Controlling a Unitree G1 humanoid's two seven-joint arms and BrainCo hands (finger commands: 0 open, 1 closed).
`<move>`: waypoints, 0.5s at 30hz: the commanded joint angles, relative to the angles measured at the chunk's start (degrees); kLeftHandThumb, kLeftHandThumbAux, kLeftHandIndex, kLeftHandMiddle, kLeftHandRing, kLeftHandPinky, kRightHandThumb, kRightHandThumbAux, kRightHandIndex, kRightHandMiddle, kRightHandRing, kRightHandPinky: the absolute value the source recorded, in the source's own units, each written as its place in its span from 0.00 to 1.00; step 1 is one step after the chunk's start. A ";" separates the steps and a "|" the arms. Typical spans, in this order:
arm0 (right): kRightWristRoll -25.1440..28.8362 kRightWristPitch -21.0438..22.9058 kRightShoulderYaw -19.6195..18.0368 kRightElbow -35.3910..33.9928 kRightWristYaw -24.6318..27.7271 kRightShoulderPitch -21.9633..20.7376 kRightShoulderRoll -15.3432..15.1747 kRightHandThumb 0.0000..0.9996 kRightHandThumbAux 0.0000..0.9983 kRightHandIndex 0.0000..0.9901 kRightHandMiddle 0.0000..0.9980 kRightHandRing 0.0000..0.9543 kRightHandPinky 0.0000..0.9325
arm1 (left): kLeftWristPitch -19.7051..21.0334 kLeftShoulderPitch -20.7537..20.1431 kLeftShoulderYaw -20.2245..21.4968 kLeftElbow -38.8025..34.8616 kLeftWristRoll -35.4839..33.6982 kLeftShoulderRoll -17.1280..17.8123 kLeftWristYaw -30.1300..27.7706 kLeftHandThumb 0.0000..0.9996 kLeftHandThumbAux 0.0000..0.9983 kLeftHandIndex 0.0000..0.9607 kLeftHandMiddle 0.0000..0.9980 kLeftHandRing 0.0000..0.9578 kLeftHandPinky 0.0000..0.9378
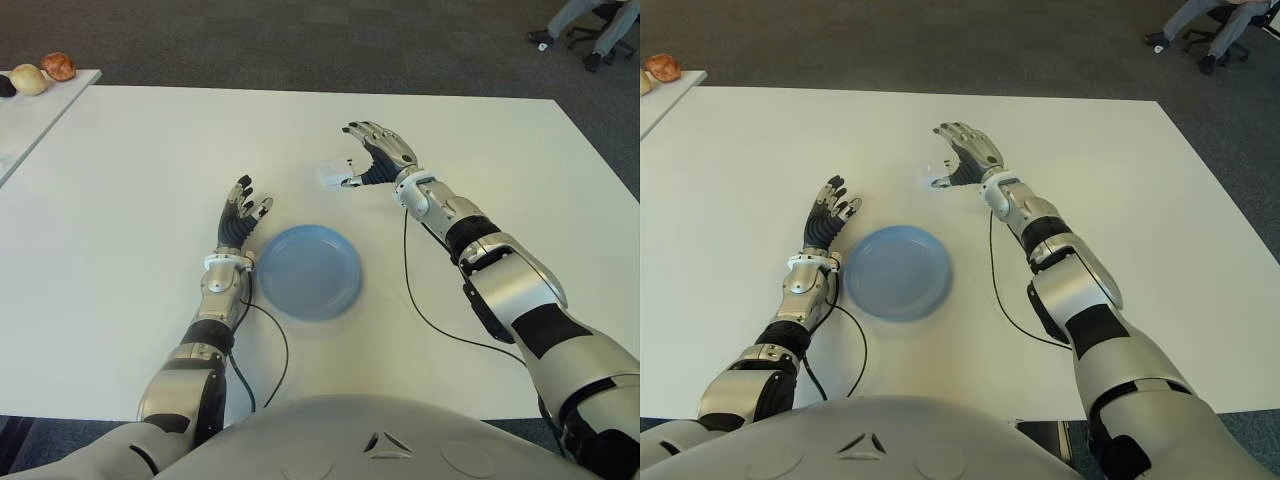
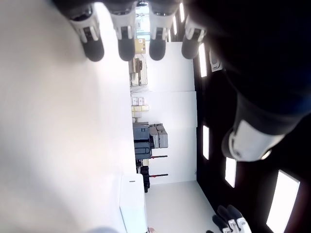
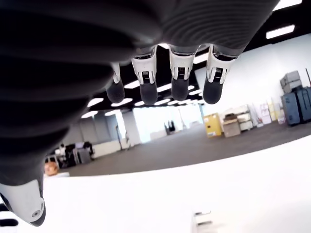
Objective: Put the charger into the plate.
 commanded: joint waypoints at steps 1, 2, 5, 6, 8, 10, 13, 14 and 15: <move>-0.96 -0.71 1.73 1.85 3.50 -1.36 0.31 0.04 0.62 0.00 0.00 0.00 0.00 | 3.06 3.83 -0.52 3.47 -0.16 -1.76 -0.57 0.00 0.64 0.03 0.08 0.08 0.11; -0.90 -0.70 1.90 2.02 3.95 -1.53 0.37 0.03 0.63 0.00 0.00 0.00 0.00 | 3.10 3.86 -0.54 3.40 -0.16 -1.80 -0.54 0.00 0.63 0.03 0.08 0.08 0.11; -0.95 -0.35 2.53 3.17 5.97 -2.37 1.00 0.01 0.63 0.00 0.00 0.00 0.00 | 3.03 4.17 -0.58 2.89 -0.14 -1.90 -0.45 0.00 0.63 0.03 0.07 0.08 0.11; -0.96 -0.23 2.68 3.49 6.42 -2.58 1.20 0.01 0.63 0.00 0.00 0.00 0.00 | 2.97 4.23 -0.58 2.83 -0.13 -1.90 -0.42 0.00 0.63 0.03 0.07 0.08 0.11; -0.87 -0.07 2.84 4.01 7.21 -2.94 1.53 0.00 0.63 0.00 0.00 0.00 0.00 | 2.79 4.47 -0.63 2.53 -0.01 -1.90 -0.26 0.00 0.64 0.03 0.07 0.08 0.11; -0.66 -0.09 2.87 4.34 7.83 -3.16 1.79 0.00 0.63 0.00 0.00 0.00 0.00 | 2.67 4.68 -0.66 2.29 0.04 -1.81 -0.32 0.00 0.64 0.03 0.08 0.08 0.12; -0.23 -0.09 2.68 4.74 8.81 -3.37 2.26 0.00 0.63 0.00 0.00 0.00 0.00 | 2.44 5.01 -0.74 1.89 0.11 -1.74 -0.42 0.00 0.63 0.03 0.07 0.08 0.11; -0.07 -0.07 2.57 4.87 9.20 -3.43 2.45 0.00 0.63 0.00 0.00 0.00 0.00 | 2.36 5.11 -0.77 1.76 0.12 -1.71 -0.47 0.00 0.63 0.03 0.07 0.08 0.11; 0.12 -0.05 2.45 4.99 9.66 -3.48 2.70 0.00 0.63 0.00 0.00 0.00 0.00 | 2.28 5.29 -0.81 1.52 0.13 -1.67 -0.56 0.00 0.63 0.03 0.07 0.08 0.11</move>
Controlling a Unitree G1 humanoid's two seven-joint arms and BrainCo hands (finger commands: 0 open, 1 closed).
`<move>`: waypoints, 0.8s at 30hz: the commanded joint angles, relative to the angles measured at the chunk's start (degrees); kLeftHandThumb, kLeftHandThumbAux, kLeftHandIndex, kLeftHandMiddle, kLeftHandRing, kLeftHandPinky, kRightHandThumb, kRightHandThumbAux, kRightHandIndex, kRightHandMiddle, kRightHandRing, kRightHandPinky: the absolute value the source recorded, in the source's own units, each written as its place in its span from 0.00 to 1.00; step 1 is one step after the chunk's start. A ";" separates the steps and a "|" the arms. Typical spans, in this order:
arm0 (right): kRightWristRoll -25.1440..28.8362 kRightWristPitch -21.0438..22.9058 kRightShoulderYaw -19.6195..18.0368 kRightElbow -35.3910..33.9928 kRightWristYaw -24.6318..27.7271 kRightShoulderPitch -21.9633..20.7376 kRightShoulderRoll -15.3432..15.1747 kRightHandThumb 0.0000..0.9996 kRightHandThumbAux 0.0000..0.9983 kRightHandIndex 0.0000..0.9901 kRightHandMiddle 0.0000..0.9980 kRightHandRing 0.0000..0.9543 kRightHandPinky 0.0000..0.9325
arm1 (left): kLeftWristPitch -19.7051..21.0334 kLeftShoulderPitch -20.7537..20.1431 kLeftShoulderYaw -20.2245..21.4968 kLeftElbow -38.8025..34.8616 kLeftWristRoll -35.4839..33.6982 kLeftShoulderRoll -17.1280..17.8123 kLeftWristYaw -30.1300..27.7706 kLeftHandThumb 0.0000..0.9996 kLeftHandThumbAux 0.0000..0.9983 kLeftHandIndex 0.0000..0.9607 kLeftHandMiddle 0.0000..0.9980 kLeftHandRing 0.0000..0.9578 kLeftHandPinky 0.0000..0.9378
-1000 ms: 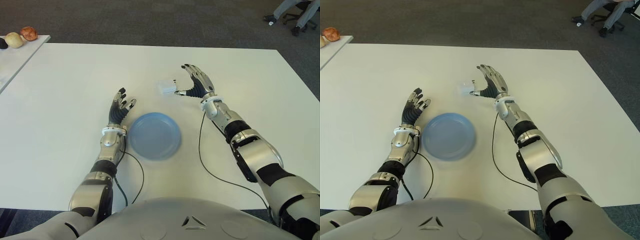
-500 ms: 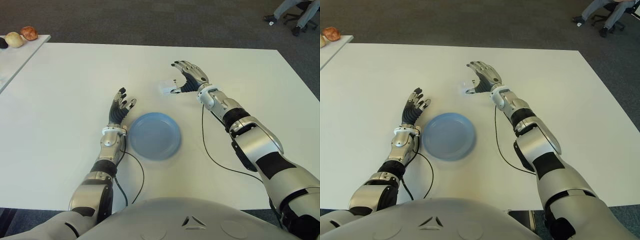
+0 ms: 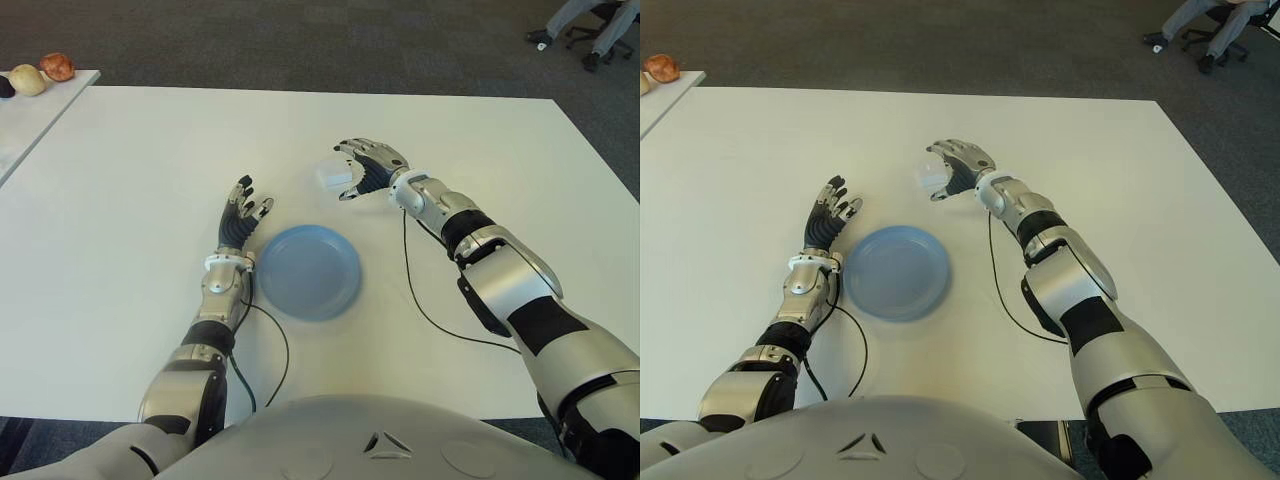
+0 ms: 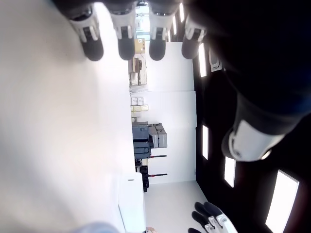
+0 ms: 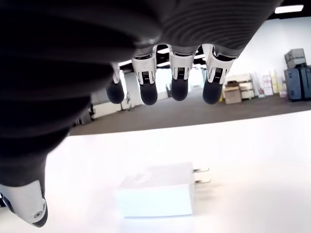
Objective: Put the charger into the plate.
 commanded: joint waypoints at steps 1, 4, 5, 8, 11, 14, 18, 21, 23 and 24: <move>0.40 0.07 0.03 1.08 2.23 -1.07 1.18 0.00 0.64 0.00 0.00 0.00 0.00 | 2.35 4.84 -0.74 2.19 0.08 -1.43 -0.62 0.00 0.62 0.03 0.07 0.08 0.11; 0.84 0.41 -0.20 1.42 3.47 -1.24 2.11 0.00 0.65 0.00 0.00 0.00 0.00 | 2.32 5.23 -0.84 1.57 0.05 -1.34 -0.90 0.00 0.62 0.03 0.07 0.08 0.11; 0.93 0.48 -0.25 1.47 3.70 -1.28 2.28 0.00 0.65 0.00 0.00 0.00 0.00 | 2.35 5.31 -0.86 1.43 0.03 -1.32 -0.95 0.00 0.62 0.03 0.07 0.08 0.11; 1.27 1.15 -0.48 1.69 4.87 -1.77 3.31 0.00 0.67 0.00 0.00 0.00 0.00 | 2.30 5.62 -0.87 0.91 -0.03 -1.24 -1.16 0.00 0.61 0.02 0.07 0.08 0.11; 1.70 2.44 -0.92 2.03 6.32 -2.65 4.57 0.00 0.69 0.00 0.00 0.00 0.00 | 2.27 5.60 -0.97 0.89 0.25 -1.13 -1.09 0.00 0.60 0.02 0.07 0.08 0.10; 1.98 3.31 -1.34 2.16 7.29 -3.23 5.37 0.00 0.69 0.00 0.00 0.00 0.00 | 2.31 5.86 -1.09 0.49 0.40 -1.07 -1.08 0.00 0.60 0.02 0.07 0.08 0.10; 2.52 4.67 -2.15 2.38 8.78 -4.02 6.70 0.00 0.70 0.00 0.00 0.00 0.00 | 2.39 6.23 -1.27 -0.06 0.48 -1.02 -1.21 0.00 0.60 0.02 0.08 0.08 0.10; 2.79 5.17 -2.45 2.44 9.29 -4.22 7.24 0.00 0.70 0.00 0.00 0.00 0.00 | 2.48 6.42 -1.29 -0.34 0.33 -1.00 -1.39 0.00 0.60 0.02 0.08 0.08 0.10; 2.76 5.54 -2.35 2.56 9.38 -4.34 7.88 0.00 0.71 0.00 0.00 0.00 0.00 | 2.21 6.77 -1.27 -0.69 0.30 -1.09 -1.17 0.00 0.60 0.02 0.08 0.08 0.10; 2.70 5.70 -2.27 2.64 9.35 -4.37 8.21 0.00 0.71 0.00 0.00 0.00 0.00 | 2.11 6.91 -1.25 -0.82 0.32 -1.12 -1.03 0.00 0.59 0.02 0.08 0.09 0.11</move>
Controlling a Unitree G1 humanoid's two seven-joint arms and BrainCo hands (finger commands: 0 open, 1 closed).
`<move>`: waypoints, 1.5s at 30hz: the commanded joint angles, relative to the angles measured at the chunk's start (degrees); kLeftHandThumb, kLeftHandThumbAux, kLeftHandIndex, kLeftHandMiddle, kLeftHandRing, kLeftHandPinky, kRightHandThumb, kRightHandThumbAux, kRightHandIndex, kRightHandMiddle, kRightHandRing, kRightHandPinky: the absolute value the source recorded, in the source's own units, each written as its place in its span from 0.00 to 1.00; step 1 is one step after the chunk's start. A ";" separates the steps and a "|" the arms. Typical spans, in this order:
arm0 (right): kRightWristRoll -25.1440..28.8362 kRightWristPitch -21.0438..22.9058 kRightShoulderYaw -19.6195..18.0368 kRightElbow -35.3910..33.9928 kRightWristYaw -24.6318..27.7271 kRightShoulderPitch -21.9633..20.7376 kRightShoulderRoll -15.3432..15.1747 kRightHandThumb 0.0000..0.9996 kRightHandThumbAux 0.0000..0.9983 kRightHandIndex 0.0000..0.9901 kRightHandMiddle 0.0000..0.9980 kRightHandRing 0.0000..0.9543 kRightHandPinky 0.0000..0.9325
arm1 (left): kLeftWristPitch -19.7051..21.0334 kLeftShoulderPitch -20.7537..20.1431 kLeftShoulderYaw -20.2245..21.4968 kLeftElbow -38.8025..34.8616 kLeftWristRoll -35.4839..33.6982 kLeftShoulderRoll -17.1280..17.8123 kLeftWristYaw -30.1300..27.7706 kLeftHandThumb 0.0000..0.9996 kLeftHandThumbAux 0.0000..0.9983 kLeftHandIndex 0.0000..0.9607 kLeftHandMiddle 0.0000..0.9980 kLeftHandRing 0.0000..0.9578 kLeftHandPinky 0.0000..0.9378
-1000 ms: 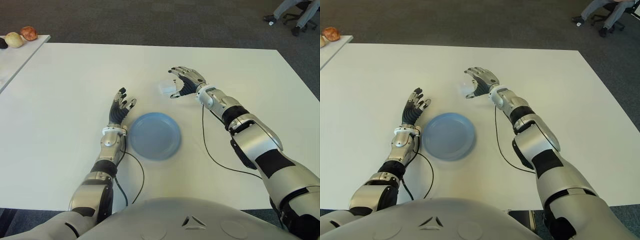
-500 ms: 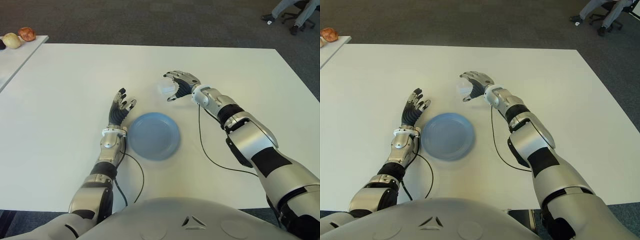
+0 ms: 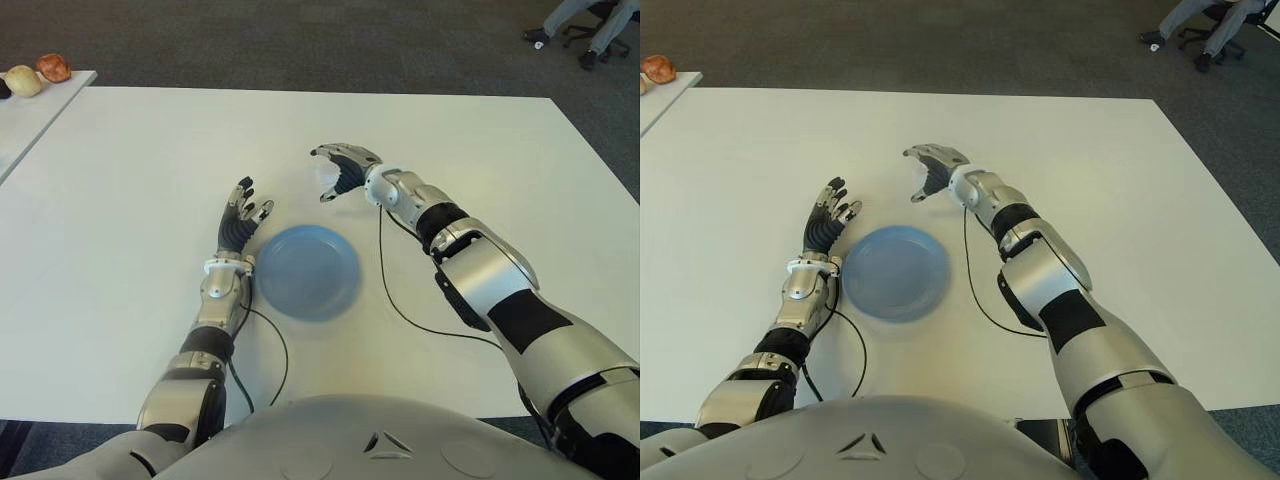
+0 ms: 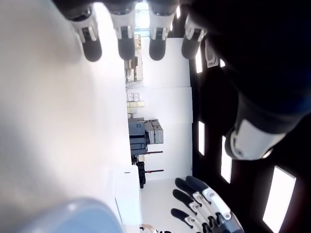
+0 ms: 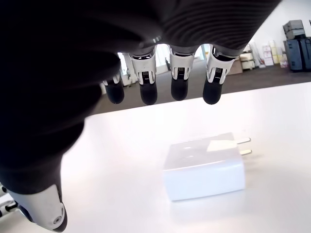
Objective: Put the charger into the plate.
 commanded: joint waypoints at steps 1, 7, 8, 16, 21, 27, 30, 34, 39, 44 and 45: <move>0.49 1.59 -0.16 0.97 0.67 -0.71 1.57 0.00 0.71 0.00 0.00 0.00 0.00 | 2.37 4.70 -0.64 2.19 0.27 -1.05 -0.19 0.00 0.59 0.02 0.08 0.09 0.11; -0.27 2.42 0.44 1.68 -0.51 0.03 2.98 0.00 0.72 0.00 0.00 0.00 0.00 | 1.80 6.10 -0.64 0.90 0.58 -0.97 0.42 0.00 0.58 0.03 0.09 0.09 0.11; -0.32 2.47 0.50 1.74 -0.65 0.16 3.12 0.00 0.72 0.00 0.00 0.00 0.00 | 1.74 6.41 -0.68 0.59 0.68 -0.94 0.50 0.00 0.57 0.03 0.09 0.09 0.11; -0.47 3.25 1.01 2.11 -1.40 1.34 4.10 0.00 0.74 0.00 0.00 0.00 0.00 | 1.67 9.76 -1.07 -2.67 0.98 -0.95 0.23 0.00 0.56 0.03 0.10 0.10 0.11; -0.36 4.72 1.00 2.66 -2.24 2.55 5.19 0.00 0.73 0.00 0.00 0.00 0.00 | 1.46 12.15 -1.38 -4.92 0.86 -1.13 0.16 0.00 0.56 0.03 0.09 0.09 0.10; -0.29 5.85 0.82 2.73 -3.62 3.05 5.66 0.00 0.67 0.00 0.00 0.00 0.00 | 1.51 14.68 -1.95 -7.66 1.31 -1.01 0.42 0.00 0.56 0.02 0.08 0.09 0.09; -0.32 6.03 0.83 2.71 -4.09 3.18 5.67 0.00 0.63 0.00 0.00 0.00 0.00 | 1.74 15.60 -2.18 -8.92 1.52 -0.92 0.53 0.00 0.55 0.02 0.08 0.08 0.09; -0.39 6.43 0.83 2.78 -4.61 3.27 5.38 0.00 0.58 0.00 0.00 0.00 0.00 | 2.42 16.82 -2.43 -10.91 1.88 -0.67 0.64 0.00 0.55 0.02 0.08 0.08 0.09; -0.46 7.11 0.83 2.92 -5.34 3.37 5.07 0.00 0.54 0.00 0.00 0.00 0.00 | 3.09 17.98 -2.40 -12.61 1.74 -0.54 0.30 0.00 0.54 0.02 0.07 0.08 0.09; -0.30 8.08 0.61 3.06 -5.96 3.42 4.94 0.00 0.53 0.00 0.00 0.00 0.00 | 3.18 18.65 -2.40 -13.47 1.65 -0.12 -0.24 0.00 0.54 0.02 0.07 0.08 0.09; -0.29 8.27 0.60 3.08 -6.03 3.41 4.98 0.00 0.53 0.00 0.00 0.00 0.00 | 3.12 18.71 -2.38 -13.52 1.59 0.01 -0.39 0.00 0.54 0.02 0.07 0.08 0.09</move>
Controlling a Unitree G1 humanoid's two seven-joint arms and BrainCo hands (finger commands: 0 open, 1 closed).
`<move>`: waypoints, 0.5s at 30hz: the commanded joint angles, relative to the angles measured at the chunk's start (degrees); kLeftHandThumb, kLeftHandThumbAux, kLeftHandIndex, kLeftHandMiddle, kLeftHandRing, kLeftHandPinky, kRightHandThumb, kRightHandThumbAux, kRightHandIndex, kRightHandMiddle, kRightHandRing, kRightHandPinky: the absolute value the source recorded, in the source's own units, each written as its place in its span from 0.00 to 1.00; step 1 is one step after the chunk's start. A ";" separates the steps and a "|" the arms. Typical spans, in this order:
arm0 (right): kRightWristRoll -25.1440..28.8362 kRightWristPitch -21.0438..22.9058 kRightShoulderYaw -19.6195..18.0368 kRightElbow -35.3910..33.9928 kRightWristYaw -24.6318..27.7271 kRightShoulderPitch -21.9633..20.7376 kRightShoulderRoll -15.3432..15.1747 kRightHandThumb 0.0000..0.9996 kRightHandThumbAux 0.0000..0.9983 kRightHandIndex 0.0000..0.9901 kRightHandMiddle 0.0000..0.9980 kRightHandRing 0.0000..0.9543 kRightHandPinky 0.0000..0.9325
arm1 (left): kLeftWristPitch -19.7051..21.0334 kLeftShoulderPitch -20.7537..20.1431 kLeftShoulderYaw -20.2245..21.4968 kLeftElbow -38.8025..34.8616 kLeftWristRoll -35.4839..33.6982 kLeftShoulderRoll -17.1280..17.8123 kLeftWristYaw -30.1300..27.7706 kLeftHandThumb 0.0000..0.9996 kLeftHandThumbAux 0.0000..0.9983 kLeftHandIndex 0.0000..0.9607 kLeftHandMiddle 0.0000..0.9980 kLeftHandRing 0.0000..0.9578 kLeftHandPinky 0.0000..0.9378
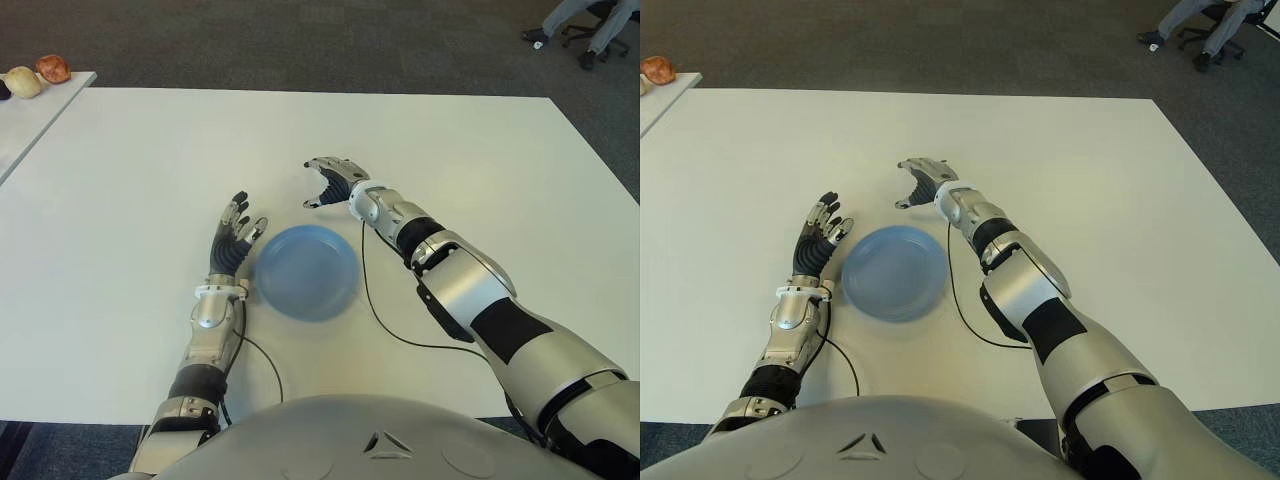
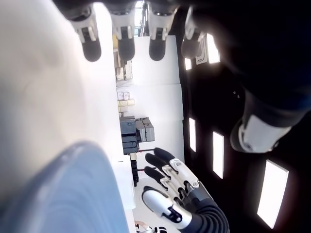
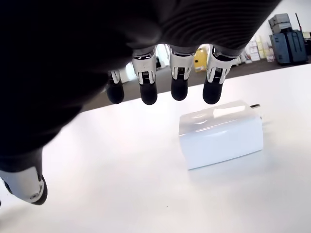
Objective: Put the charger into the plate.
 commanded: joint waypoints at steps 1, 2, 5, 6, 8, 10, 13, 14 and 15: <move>-0.06 1.50 -0.13 0.66 -0.60 0.77 -0.23 0.00 0.53 0.00 0.00 0.00 0.00 | 2.19 5.18 -0.54 3.04 0.65 0.14 -0.48 0.00 0.55 0.02 0.07 0.08 0.09; -0.06 1.69 -0.13 0.68 -0.67 0.77 -0.25 0.00 0.53 0.00 0.00 0.00 0.00 | 2.17 5.23 -0.56 2.99 0.61 0.20 -0.57 0.00 0.55 0.02 0.07 0.08 0.09; -0.03 2.62 -0.21 0.74 -0.89 0.67 -0.33 0.00 0.53 0.00 0.00 0.00 0.00 | 2.38 5.42 -0.60 2.55 0.47 0.49 -0.90 0.00 0.55 0.02 0.07 0.08 0.09; -0.03 2.82 -0.22 0.75 -0.94 0.65 -0.34 0.00 0.53 0.00 0.00 0.00 0.00 | 2.45 5.45 -0.60 2.46 0.44 0.55 -0.95 0.00 0.54 0.03 0.07 0.08 0.09; -0.03 3.07 -0.22 0.74 -1.02 0.64 -0.36 0.00 0.53 0.00 0.00 0.00 0.00 | 2.52 5.51 -0.60 2.33 0.42 0.59 -1.00 0.00 0.54 0.03 0.07 0.08 0.10; -0.03 3.53 -0.22 0.74 -1.07 0.56 -0.37 0.00 0.53 0.00 0.00 0.00 0.00 | 2.59 5.50 -0.56 2.25 0.38 0.68 -1.09 0.00 0.54 0.03 0.07 0.08 0.10; -0.21 4.34 -0.05 0.76 -1.06 0.41 -0.43 0.00 0.53 0.00 0.00 0.00 0.00 | 2.70 5.46 -0.55 2.27 0.36 0.80 -1.26 0.00 0.54 0.03 0.07 0.08 0.10; -0.30 4.66 0.04 0.78 -1.05 0.35 -0.46 0.00 0.52 0.00 0.00 0.00 0.00 | 2.72 5.41 -0.53 2.35 0.35 0.85 -1.34 0.00 0.54 0.03 0.07 0.08 0.10; -0.41 4.97 0.14 0.78 -1.04 0.29 -0.50 0.00 0.52 0.00 0.00 0.00 0.00 | 2.72 5.41 -0.54 2.38 0.36 0.89 -1.39 0.00 0.54 0.03 0.07 0.08 0.10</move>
